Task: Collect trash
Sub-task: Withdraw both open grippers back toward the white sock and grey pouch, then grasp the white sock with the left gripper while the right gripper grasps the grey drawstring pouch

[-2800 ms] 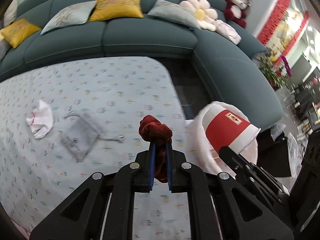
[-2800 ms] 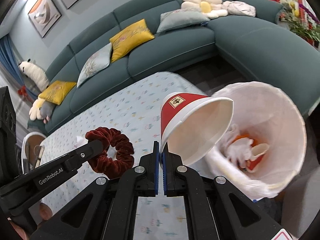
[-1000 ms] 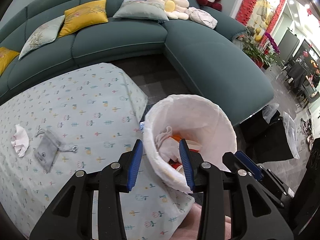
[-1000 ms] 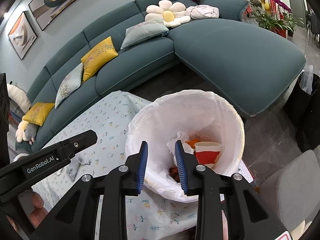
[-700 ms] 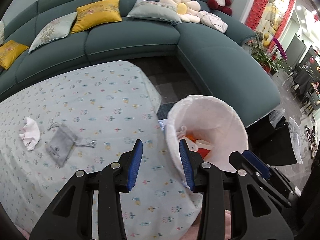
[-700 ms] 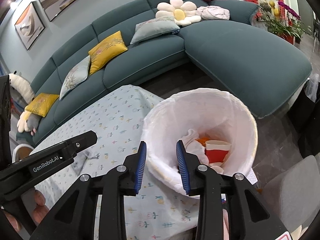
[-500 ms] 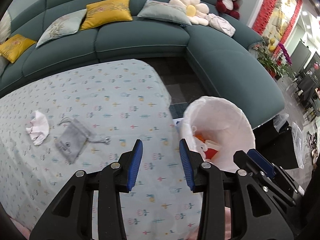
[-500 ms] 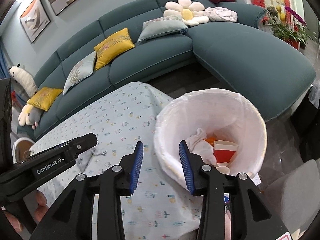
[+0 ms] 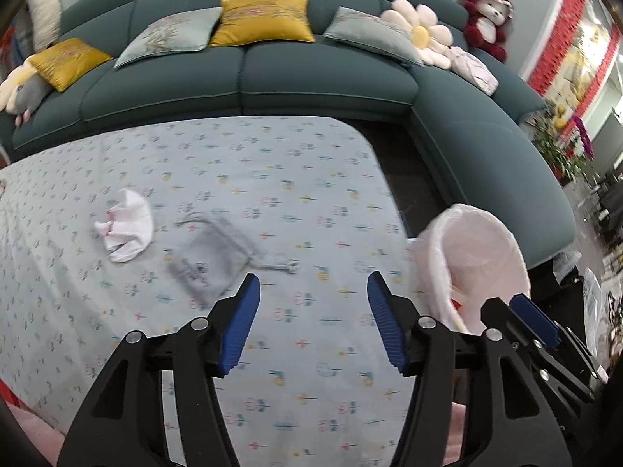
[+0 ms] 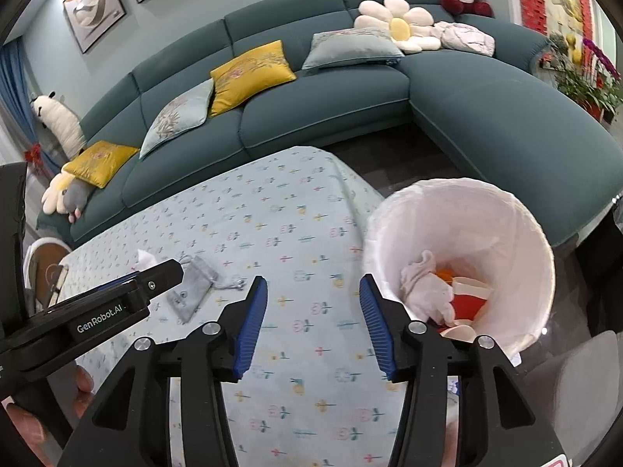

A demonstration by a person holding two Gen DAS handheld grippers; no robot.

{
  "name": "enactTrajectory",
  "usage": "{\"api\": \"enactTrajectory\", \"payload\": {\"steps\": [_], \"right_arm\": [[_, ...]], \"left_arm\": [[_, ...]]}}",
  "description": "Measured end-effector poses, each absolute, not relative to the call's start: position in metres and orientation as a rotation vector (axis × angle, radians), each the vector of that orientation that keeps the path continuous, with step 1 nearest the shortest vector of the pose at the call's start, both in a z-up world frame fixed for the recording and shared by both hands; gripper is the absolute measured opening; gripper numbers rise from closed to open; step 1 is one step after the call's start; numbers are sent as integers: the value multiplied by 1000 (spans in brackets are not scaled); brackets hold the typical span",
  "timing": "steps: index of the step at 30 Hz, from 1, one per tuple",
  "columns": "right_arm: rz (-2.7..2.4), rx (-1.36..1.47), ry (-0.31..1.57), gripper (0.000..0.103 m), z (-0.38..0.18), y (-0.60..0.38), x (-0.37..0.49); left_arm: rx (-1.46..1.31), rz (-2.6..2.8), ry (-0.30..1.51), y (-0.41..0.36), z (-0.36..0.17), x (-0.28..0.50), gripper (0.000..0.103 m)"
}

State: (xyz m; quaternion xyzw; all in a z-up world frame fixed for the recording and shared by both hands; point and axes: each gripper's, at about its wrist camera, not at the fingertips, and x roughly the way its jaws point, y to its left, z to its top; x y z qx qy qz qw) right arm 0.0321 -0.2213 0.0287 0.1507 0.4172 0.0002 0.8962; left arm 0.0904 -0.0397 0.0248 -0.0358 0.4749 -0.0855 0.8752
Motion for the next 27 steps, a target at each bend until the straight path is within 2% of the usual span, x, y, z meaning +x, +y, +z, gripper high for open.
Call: {"api": "enactTrajectory", "payload": {"steps": [5,16,19,27], "right_arm": [[43,281,887,49,25,-188,42],[115,230,957,49,0,-123,70],[136,223,980,49,-11,-103,83],[170,194,1057,49,-51,-60,121]], "left_arm": [[-98,-111,992,0,18,95,64],[-163,71,1021,107,-8,123,66],[-179,106,1028,126,-16,133,70],[-214,165,1070,160,-51,172,70]]}}
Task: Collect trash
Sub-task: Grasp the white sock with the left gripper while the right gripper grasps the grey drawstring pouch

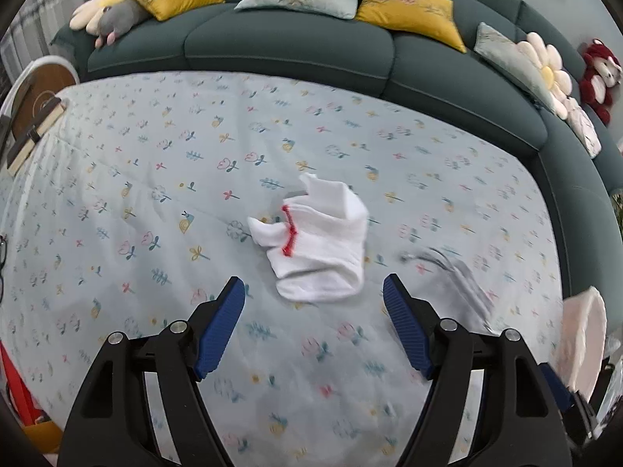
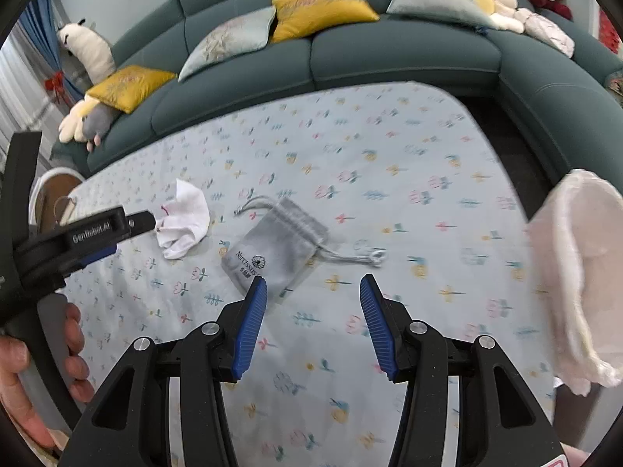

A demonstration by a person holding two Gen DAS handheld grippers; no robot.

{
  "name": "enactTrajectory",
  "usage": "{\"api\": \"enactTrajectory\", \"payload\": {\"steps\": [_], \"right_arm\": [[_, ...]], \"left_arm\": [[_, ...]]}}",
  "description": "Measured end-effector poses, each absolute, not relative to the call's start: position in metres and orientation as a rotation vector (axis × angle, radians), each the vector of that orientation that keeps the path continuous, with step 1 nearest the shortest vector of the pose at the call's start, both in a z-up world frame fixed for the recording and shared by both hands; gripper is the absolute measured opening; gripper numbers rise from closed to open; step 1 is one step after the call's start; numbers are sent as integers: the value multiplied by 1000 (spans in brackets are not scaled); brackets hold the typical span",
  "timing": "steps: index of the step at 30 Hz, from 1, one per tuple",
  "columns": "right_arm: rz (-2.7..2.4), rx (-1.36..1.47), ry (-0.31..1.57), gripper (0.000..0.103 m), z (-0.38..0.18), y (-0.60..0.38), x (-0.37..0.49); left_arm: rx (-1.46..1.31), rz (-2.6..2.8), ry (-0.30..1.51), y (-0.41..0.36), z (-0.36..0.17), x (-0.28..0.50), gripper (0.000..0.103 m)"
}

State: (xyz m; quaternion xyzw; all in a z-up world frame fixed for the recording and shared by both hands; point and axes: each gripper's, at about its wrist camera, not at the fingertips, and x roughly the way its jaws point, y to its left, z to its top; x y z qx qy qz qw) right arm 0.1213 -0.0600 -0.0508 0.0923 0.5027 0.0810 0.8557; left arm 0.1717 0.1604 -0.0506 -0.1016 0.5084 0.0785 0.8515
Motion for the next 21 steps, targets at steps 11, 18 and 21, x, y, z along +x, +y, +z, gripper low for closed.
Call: {"api": "enactTrajectory", "payload": {"steps": [11,18,21], "right_arm": [[191,189,1134,49,-96,-29,165],[200,151,1121,46,-104,-16,176],[205,130,1123,20,-105,-15,177]], "left_arm": [[-224,150,1121,173,-96,215,72],[-223,110,1116,172,-108,222,51],[-217,64,1123,163,-107,223,23]]}}
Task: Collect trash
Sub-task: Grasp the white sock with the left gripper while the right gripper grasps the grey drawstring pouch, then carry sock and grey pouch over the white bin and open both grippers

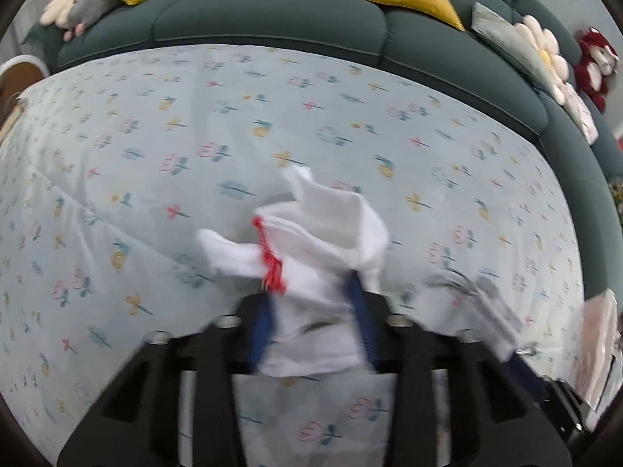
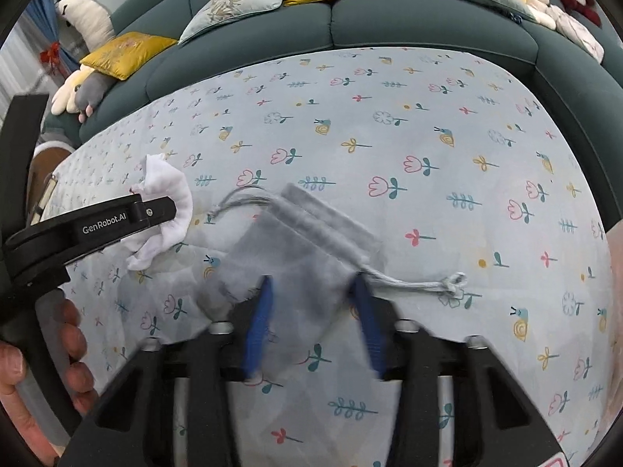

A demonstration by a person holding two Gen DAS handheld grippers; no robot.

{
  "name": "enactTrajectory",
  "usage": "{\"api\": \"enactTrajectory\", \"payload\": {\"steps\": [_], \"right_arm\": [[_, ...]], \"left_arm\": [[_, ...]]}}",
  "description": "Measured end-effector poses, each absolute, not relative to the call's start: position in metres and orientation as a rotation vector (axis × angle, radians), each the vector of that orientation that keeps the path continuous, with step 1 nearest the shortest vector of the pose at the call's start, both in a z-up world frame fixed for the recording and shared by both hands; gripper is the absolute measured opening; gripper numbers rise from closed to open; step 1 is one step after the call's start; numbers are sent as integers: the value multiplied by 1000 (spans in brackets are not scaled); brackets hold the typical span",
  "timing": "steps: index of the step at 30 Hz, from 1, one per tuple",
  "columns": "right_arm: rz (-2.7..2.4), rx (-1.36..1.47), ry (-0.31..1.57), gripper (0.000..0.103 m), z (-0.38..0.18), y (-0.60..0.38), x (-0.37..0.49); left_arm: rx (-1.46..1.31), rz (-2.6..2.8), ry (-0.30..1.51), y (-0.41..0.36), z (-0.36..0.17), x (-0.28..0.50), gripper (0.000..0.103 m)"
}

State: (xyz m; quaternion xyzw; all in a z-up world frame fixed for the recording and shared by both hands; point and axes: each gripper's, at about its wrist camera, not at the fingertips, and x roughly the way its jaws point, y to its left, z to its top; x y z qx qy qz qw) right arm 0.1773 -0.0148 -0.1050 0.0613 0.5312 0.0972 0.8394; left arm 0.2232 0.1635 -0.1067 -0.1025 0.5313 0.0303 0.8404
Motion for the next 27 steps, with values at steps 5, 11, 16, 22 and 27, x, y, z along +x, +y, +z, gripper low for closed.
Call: {"api": "enactTrajectory", "payload": {"steps": [5,11,16,22,27], "right_arm": [[232,152,1139,3,-103,-20,172],[217,173,1089,3,-80,-42,154],[170,212,1039,3,-57,-81,139],[105,251,976,3,-27,-132,117],[50,277,925,3,-5,-181,97]], "left_arm": [[-178,32,1111,144,-98,219,13],[-150,-2,1072,118,-70,205,13],[-133,-44,1029,86,-40,187,13],[-123,-119,1007,37,-13,166,13],[-96,-184,999,-12,2,147,13]]}}
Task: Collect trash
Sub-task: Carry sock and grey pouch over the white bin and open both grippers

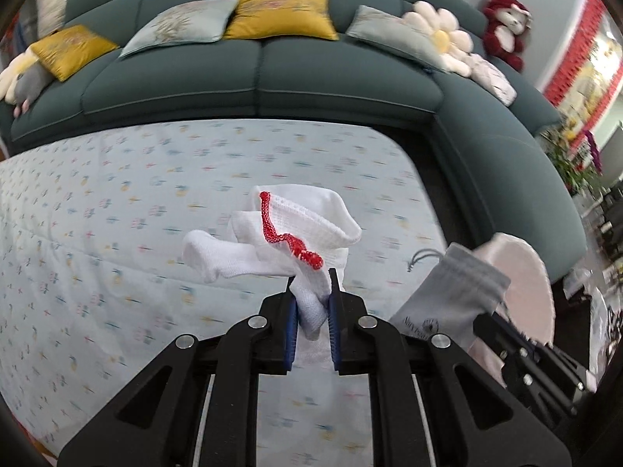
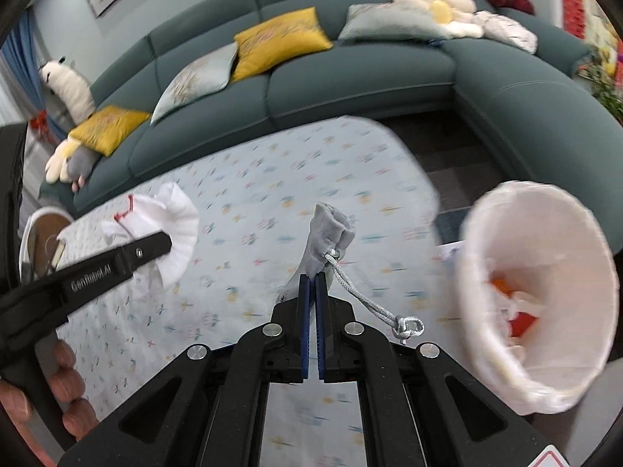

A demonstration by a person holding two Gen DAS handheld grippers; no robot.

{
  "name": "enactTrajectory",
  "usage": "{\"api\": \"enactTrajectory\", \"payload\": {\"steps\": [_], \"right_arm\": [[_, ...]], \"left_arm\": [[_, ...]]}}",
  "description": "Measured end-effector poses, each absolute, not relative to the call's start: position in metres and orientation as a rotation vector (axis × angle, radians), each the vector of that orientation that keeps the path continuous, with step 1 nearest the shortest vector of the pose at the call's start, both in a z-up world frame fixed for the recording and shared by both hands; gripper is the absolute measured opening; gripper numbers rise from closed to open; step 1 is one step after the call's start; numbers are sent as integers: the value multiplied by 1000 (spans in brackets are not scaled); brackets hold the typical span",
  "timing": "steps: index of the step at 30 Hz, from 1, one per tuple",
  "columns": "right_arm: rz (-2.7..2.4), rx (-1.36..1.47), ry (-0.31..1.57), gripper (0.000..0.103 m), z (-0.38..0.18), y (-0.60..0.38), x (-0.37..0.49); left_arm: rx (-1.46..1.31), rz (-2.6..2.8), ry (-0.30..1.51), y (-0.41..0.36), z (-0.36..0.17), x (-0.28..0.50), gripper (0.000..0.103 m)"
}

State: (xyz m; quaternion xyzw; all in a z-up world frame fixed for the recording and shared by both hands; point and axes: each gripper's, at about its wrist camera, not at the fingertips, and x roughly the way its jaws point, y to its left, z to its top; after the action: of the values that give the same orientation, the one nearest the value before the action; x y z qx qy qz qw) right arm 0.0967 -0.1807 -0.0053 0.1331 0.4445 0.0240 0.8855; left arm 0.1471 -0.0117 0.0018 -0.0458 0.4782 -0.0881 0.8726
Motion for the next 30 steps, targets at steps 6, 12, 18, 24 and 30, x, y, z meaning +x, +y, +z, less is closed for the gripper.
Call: {"api": "enactTrajectory", "payload": {"steps": [6,12,18,24,30], "right_arm": [[-21,298,873,3,15,-242,69],[-83,337,840,3,21,-292,50],[-131,368,824,3,21,-328,36],[-165,394,815,3,16,-356,28],[-188,411,819,3,9,-379,23]], "left_arm": [[-39,-259,987,-71,14,127,13],[33,-327,984,-126,19,110,13],[92,-379,984,-170,19,97,13],[144,-418,991,-204,14,90,13],[181,-458,996,-232,10,88,13]]}}
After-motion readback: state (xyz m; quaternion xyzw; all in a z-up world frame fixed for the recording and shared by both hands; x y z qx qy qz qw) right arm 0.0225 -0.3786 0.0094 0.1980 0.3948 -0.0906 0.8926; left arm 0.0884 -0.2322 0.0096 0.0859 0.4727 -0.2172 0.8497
